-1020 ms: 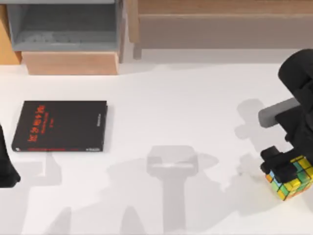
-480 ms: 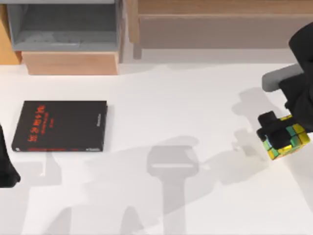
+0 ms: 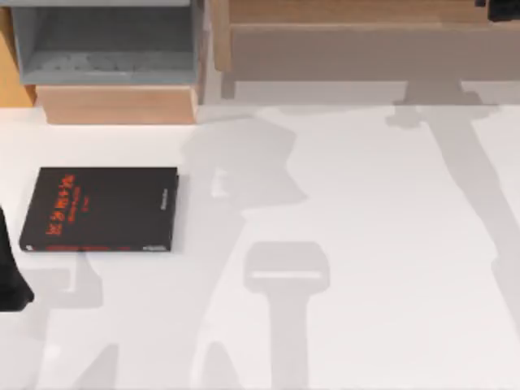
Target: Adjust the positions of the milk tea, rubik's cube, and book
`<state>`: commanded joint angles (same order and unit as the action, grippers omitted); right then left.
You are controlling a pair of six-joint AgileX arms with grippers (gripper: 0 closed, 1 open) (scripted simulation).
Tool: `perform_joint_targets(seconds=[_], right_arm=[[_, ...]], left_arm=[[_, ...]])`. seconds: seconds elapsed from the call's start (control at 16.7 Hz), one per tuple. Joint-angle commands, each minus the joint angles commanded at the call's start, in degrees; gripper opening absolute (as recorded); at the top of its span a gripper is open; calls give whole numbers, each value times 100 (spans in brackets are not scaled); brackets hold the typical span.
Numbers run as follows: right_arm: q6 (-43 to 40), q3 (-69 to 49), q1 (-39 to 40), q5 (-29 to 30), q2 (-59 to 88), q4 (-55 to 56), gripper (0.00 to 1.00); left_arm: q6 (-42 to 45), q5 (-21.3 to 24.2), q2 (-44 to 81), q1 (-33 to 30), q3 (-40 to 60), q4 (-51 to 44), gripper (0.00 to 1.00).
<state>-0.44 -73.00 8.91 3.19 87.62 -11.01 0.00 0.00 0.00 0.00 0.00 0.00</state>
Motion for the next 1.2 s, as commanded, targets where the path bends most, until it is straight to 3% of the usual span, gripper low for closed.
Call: perform_joint_targets(seconds=[0.36,0.84,1.2], right_arm=[[131,-662,-531,141,-147,1669,0],[122,-875,-553,209,-38,1926,0],[39,-2439,-663,367,1325,2320,0]], left_arm=[[0,0,0,0,0,0,100],[0,0,0,0,0,0,100],[0,0,0,0,0,0,100]])
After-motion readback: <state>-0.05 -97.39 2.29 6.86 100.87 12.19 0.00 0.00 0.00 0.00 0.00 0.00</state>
